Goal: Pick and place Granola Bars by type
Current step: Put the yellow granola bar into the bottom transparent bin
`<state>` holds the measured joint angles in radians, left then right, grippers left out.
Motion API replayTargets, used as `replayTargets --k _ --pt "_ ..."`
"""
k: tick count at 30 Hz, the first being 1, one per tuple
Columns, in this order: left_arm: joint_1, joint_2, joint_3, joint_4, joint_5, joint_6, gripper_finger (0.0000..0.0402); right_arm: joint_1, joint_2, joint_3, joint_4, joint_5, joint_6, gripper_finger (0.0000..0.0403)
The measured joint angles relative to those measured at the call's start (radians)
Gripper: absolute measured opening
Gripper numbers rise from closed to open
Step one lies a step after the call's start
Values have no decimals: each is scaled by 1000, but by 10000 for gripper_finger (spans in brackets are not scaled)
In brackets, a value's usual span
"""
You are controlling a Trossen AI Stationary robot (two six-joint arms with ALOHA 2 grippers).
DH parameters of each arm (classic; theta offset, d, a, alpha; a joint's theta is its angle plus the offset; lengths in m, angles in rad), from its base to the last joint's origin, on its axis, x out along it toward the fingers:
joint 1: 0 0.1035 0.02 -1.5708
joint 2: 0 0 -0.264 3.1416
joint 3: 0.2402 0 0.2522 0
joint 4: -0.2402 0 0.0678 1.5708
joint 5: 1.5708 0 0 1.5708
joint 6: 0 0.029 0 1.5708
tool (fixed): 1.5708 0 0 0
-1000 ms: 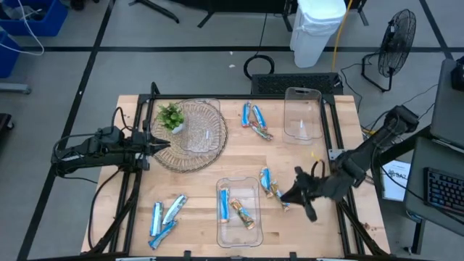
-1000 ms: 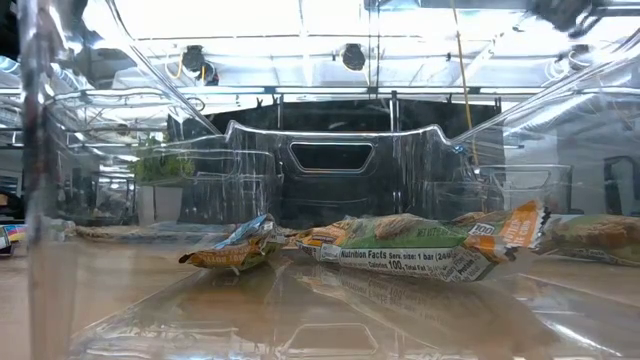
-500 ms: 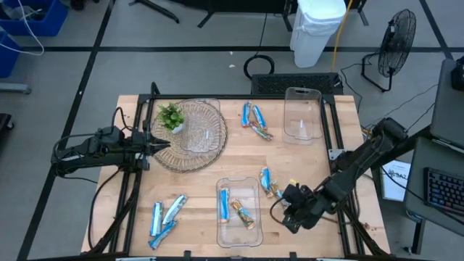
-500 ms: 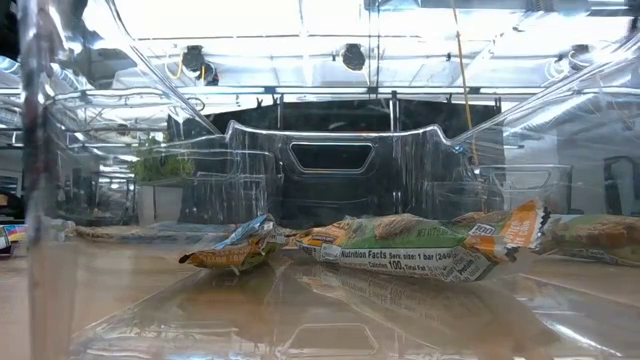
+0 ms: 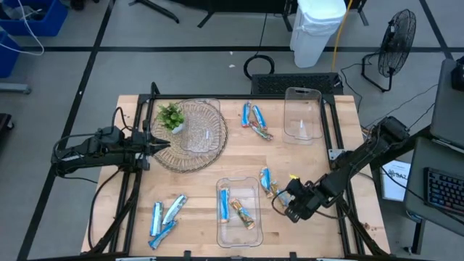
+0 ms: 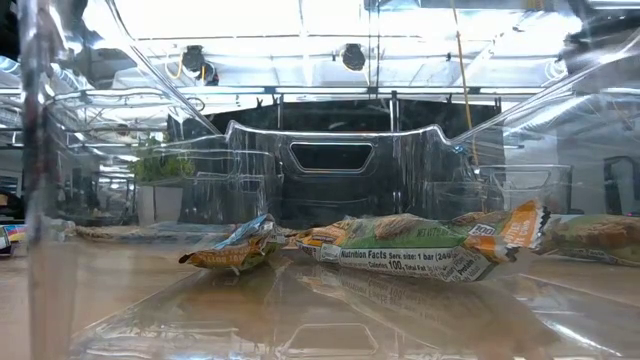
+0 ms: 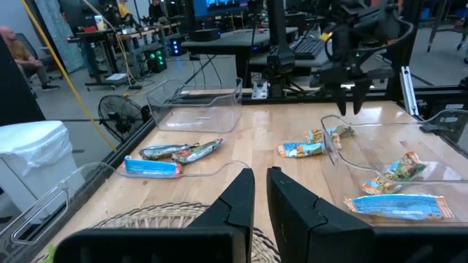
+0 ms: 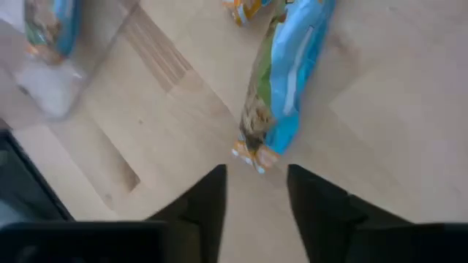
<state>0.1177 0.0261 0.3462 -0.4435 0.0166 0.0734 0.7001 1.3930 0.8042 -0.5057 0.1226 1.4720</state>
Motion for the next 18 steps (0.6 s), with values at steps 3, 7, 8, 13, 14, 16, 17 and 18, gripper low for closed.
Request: replayTargets --k 3,7,8,13,14,16,17,18 --pt "0 0 0 0 0 0 47 -13 -17 -71 137 2 19 191" --pt "0 0 0 0 0 0 47 -26 -21 -133 257 2 34 214" --pt "0 0 0 0 0 0 47 -27 -21 -141 272 3 35 215" --pt "0 0 0 0 0 0 47 -27 -21 -159 270 5 35 202" --pt "0 0 0 0 0 0 47 -27 -21 -159 271 5 34 200" --pt "0 0 0 0 0 0 47 -27 -21 -159 270 8 31 194" --pt "0 0 0 0 0 0 47 -27 -21 -159 270 10 30 192" --pt "0 0 0 0 0 0 47 -27 -21 -159 270 13 30 191"
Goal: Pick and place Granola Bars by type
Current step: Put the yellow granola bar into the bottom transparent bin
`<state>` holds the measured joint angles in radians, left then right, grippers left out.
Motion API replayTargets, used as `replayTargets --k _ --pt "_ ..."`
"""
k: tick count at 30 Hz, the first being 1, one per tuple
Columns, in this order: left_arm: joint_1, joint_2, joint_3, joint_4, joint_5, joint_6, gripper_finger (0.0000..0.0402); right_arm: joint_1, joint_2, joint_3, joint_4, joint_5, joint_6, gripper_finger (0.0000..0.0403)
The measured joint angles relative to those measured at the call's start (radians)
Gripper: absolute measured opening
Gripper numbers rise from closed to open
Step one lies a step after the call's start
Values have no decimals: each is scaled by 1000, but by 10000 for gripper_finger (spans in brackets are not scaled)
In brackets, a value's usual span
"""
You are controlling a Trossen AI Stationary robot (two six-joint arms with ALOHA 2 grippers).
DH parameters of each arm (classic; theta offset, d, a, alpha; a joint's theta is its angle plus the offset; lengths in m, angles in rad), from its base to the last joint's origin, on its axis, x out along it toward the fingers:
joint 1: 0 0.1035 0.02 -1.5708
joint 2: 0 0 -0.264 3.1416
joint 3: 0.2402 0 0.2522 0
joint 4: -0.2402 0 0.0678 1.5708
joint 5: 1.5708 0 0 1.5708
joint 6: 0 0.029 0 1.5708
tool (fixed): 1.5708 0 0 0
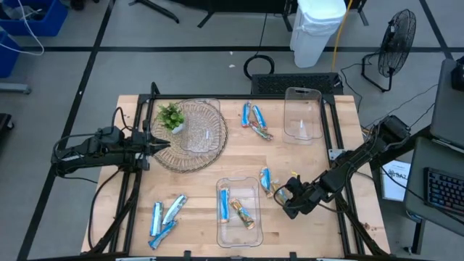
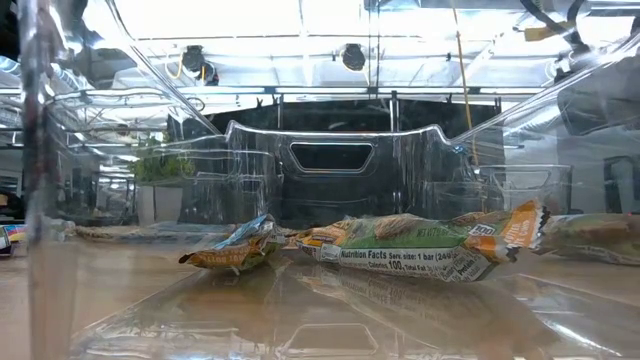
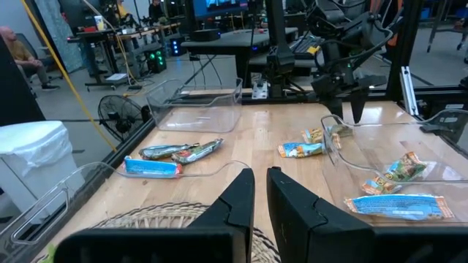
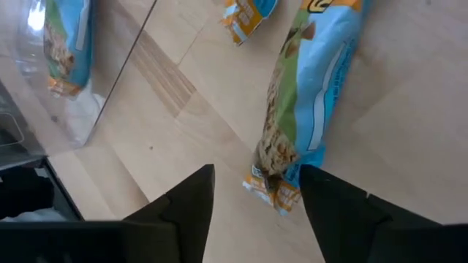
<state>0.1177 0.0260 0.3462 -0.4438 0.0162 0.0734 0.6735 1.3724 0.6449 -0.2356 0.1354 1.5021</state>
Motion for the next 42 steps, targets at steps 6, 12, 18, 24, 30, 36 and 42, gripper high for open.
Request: replayTargets --k 6,12,18,24,30,36,42 --pt "0 0 0 0 0 0 47 0 0 0 -2 24 -3 185" --pt "0 0 0 0 0 0 47 0 0 0 -7 24 -1 185" --pt "0 0 0 0 0 0 47 -12 36 0 -25 22 3 185" --pt "0 0 0 0 0 0 47 -18 50 0 -23 17 0 185" --pt "0 0 0 0 0 0 47 -18 50 0 -23 4 1 185" --pt "0 0 0 0 0 0 47 -18 49 0 -22 -6 3 185" --pt "0 0 0 0 0 0 47 -20 49 0 -23 -6 4 183"
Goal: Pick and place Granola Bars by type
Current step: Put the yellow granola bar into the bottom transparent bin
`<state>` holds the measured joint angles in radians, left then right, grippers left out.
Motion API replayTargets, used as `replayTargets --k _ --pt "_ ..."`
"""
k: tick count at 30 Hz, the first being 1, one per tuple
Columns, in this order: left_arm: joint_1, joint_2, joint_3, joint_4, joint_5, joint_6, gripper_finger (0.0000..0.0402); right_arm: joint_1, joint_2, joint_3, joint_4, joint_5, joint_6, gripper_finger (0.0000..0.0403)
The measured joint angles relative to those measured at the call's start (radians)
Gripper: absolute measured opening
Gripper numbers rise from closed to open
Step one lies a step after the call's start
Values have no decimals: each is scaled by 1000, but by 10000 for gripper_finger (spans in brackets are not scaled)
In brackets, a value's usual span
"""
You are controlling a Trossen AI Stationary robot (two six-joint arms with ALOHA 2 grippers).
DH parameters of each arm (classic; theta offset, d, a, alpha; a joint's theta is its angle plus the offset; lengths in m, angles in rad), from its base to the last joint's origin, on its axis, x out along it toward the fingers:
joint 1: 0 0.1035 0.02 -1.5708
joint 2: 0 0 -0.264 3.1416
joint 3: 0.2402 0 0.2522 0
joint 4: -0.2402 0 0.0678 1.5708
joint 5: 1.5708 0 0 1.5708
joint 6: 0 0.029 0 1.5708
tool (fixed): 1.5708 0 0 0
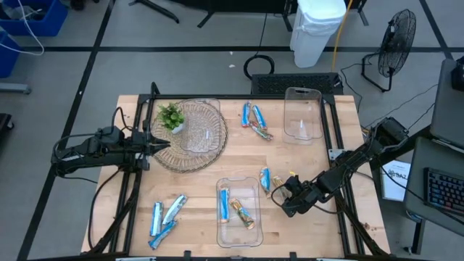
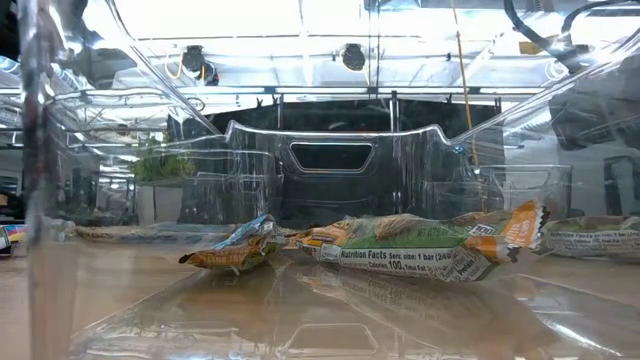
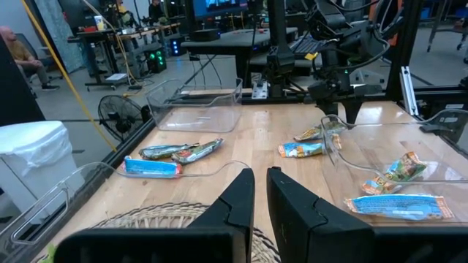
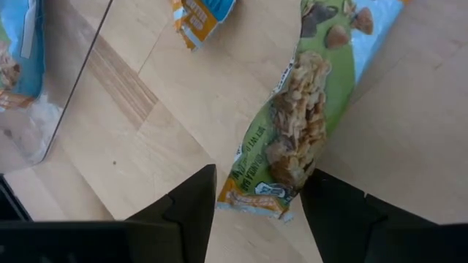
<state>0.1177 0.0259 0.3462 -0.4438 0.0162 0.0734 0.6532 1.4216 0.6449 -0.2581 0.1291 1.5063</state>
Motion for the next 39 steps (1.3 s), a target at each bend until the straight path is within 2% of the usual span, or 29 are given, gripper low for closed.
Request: replayTargets --k 8,22,30,39 --pt "0 0 0 0 0 0 47 -12 0 0 -1 -2 0 139" --pt "0 0 0 0 0 0 47 -12 0 0 -1 -1 -91 14" --pt "0 0 0 0 0 0 47 -8 -31 0 -4 17 -170 7" --pt "0 0 0 0 0 0 47 -4 -174 0 -101 85 -279 5"
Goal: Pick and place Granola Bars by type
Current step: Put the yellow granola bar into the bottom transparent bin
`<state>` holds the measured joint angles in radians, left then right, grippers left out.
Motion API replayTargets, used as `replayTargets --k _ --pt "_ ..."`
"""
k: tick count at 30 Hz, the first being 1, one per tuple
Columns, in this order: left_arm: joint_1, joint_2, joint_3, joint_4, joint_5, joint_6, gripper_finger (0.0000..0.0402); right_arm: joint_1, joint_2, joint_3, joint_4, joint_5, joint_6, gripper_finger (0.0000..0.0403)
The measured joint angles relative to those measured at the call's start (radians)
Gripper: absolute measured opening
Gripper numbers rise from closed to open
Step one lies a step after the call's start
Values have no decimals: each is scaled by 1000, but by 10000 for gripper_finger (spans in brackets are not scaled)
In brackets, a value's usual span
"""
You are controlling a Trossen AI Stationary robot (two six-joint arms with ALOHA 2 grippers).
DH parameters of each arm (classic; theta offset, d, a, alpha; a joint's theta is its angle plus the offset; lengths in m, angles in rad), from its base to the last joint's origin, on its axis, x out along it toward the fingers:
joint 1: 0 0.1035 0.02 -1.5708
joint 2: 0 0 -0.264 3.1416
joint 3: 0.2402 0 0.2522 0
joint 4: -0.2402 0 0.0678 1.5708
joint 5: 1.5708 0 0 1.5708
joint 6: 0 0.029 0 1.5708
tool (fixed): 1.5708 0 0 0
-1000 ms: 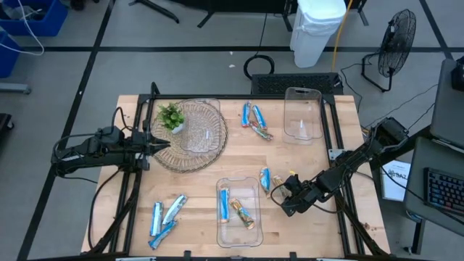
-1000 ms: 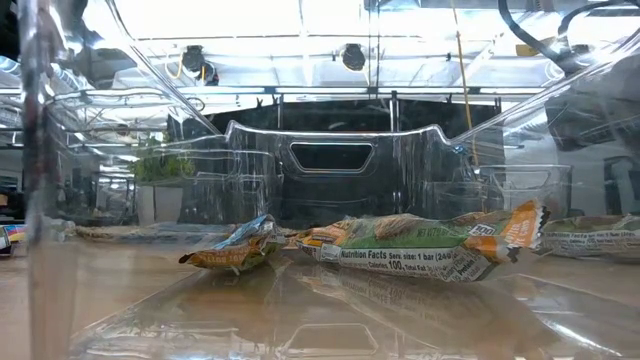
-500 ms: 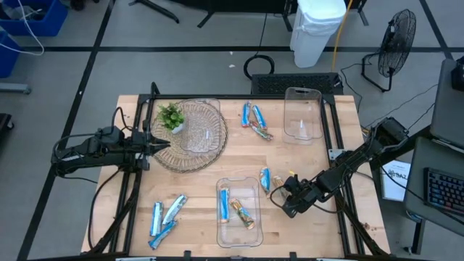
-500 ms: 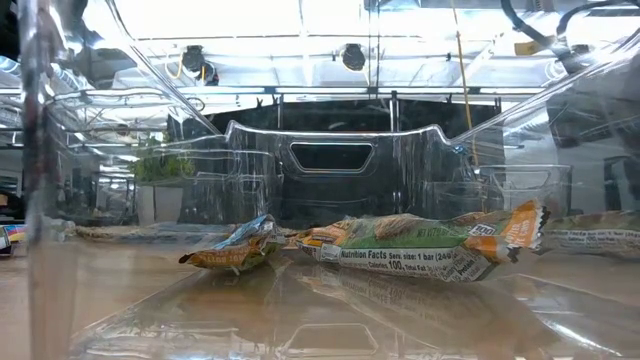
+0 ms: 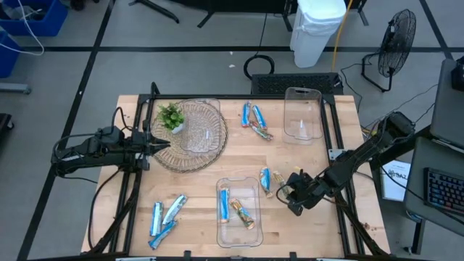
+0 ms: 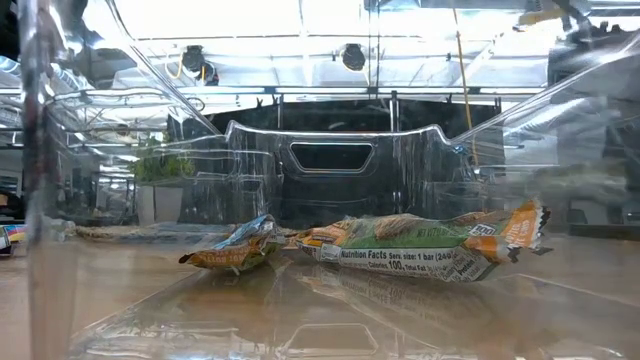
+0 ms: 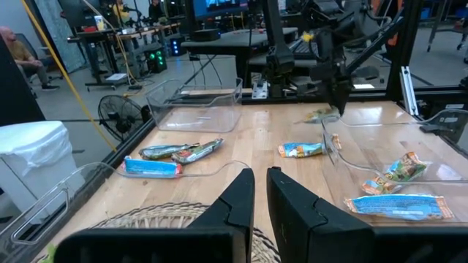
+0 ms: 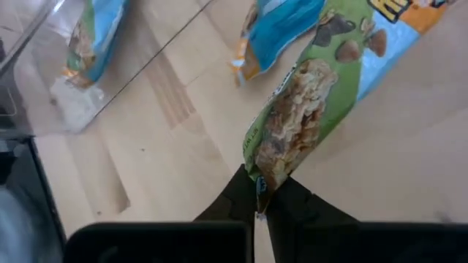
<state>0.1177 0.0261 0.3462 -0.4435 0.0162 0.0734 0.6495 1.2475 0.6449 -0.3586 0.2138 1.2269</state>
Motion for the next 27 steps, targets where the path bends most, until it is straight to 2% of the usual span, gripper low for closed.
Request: replayTargets --k 3,7,14,18,24,27 --pt "0 0 0 0 0 0 47 0 -54 0 -62 28 -75 7" --pt "0 0 0 0 0 0 47 0 -108 0 -73 66 -318 9" --pt "0 0 0 0 0 0 47 -3 -179 0 -61 341 -578 7" --pt "0 0 0 0 0 0 47 -3 -202 0 -36 441 -693 7" --pt "0 0 0 0 0 0 47 -3 -239 0 32 466 -812 8" --pt "0 0 0 0 0 0 47 -16 -262 -33 126 459 -879 8"
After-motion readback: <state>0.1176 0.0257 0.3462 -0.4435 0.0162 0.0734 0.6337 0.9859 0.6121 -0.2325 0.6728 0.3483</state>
